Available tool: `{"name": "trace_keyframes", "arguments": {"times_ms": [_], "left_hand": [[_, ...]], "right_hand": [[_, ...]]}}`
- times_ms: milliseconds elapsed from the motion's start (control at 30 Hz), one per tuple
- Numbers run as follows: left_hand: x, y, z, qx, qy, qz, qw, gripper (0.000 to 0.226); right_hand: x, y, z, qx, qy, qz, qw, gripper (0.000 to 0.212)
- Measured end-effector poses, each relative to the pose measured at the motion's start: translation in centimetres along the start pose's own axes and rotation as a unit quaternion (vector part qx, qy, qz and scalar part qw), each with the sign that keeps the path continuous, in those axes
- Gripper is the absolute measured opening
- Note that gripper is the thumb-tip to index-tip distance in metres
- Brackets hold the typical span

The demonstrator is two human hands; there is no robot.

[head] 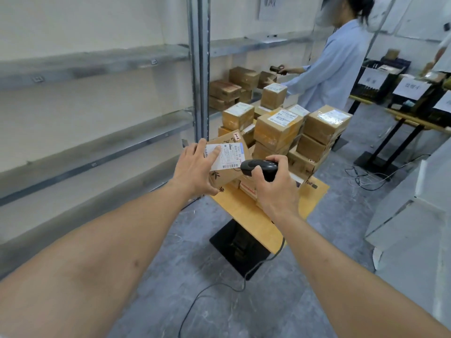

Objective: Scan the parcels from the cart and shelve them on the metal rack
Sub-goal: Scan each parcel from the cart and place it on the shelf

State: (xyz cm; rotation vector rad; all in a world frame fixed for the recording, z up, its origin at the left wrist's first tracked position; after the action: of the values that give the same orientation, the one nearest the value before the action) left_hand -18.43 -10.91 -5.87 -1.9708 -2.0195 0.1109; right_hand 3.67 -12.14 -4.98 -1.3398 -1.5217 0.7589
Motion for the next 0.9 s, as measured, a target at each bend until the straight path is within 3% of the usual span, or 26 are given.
{"name": "trace_keyframes", "arguments": {"times_ms": [200, 367, 900], "left_hand": [[-2.1, -5.2, 0.2, -0.005, -0.011, -0.04, 0.999, 0.133], [-4.3, -9.7, 0.5, -0.048, -0.039, -0.13, 0.99, 0.132], [-8.8, -25.4, 6.5, -0.102, -0.099, -0.405, 0.903, 0.129]], "right_hand": [[-0.8, -3.5, 3.5, 0.008, -0.027, -0.026, 0.999, 0.032], [-1.1, -6.1, 7.4, 0.057, -0.047, -0.046, 0.996, 0.033], [2.5, -11.4, 28.3, 0.166, -0.205, -0.056, 0.963, 0.037]]}}
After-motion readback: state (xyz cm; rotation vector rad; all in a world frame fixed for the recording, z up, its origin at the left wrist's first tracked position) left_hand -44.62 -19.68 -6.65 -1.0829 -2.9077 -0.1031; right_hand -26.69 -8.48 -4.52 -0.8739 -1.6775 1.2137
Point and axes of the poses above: each hand's wrist, its own x-axis towards the middle knuckle, its own z-axis out of the palm, y = z × x, the point moved 10 cm from there along x, towards the middle knuckle, and after that the axes turned 13 degrees about x, right-handed, at the moved point
